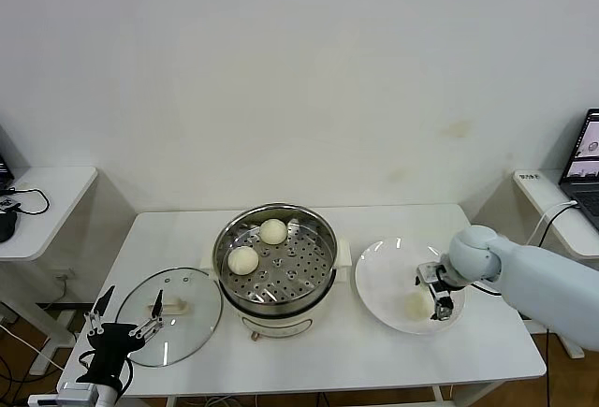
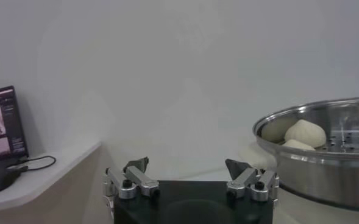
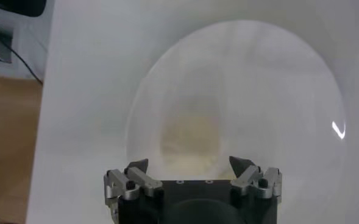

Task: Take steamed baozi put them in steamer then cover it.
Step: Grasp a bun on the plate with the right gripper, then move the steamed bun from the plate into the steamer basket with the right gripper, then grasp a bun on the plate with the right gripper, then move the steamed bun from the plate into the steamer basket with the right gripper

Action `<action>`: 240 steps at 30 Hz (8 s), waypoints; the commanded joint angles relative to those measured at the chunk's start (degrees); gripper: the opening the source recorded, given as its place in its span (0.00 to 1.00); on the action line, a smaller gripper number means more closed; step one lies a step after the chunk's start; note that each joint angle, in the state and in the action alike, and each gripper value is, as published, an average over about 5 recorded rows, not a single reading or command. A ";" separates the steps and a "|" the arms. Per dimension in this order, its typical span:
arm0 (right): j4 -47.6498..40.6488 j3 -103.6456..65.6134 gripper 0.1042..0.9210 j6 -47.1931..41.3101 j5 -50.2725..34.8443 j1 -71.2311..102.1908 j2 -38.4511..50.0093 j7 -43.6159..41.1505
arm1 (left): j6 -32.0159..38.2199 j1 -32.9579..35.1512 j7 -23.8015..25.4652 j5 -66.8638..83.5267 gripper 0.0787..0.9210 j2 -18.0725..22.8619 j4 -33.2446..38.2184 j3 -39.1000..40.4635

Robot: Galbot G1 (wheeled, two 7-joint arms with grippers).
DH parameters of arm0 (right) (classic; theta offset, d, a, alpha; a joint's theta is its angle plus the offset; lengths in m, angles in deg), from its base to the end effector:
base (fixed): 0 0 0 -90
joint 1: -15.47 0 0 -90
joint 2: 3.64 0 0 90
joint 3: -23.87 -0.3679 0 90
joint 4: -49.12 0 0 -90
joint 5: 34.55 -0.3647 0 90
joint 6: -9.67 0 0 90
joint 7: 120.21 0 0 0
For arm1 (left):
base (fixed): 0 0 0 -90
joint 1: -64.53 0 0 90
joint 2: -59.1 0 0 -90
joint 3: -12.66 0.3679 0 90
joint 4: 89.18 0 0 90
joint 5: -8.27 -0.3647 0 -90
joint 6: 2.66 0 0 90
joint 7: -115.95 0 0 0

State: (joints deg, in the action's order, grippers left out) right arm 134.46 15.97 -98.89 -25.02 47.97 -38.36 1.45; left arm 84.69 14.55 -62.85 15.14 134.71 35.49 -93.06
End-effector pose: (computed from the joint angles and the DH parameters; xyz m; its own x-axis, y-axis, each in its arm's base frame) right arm 0.4674 -0.1217 -0.2385 -0.1694 -0.0457 0.9845 -0.9641 -0.1998 -0.1751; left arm 0.1342 0.1186 -0.2892 -0.9934 -0.0652 0.0945 -0.0406 0.9696 0.2414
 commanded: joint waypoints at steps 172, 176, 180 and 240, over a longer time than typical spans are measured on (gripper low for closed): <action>-21.04 -12.10 0.86 5.10 5.26 5.49 -8.38 3.43 | -0.70 0.60 0.49 0.76 0.88 -1.40 1.51 -0.99; -20.86 -12.28 0.81 4.85 5.63 5.63 -8.03 3.04 | -0.67 0.66 0.47 0.74 0.88 -1.38 1.54 -1.02; -20.62 -12.56 0.73 4.89 5.09 5.26 -7.94 2.93 | -0.62 0.74 0.45 0.75 0.88 -1.37 1.61 -1.09; 3.55 16.38 0.62 -23.03 -32.37 -26.51 -26.08 16.81 | -0.51 -0.03 0.31 0.83 0.88 -0.80 1.61 -1.46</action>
State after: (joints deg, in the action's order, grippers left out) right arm 139.84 30.91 -120.44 -58.97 17.85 -61.75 16.33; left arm 84.20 14.67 -62.54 16.00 133.87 37.41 -94.61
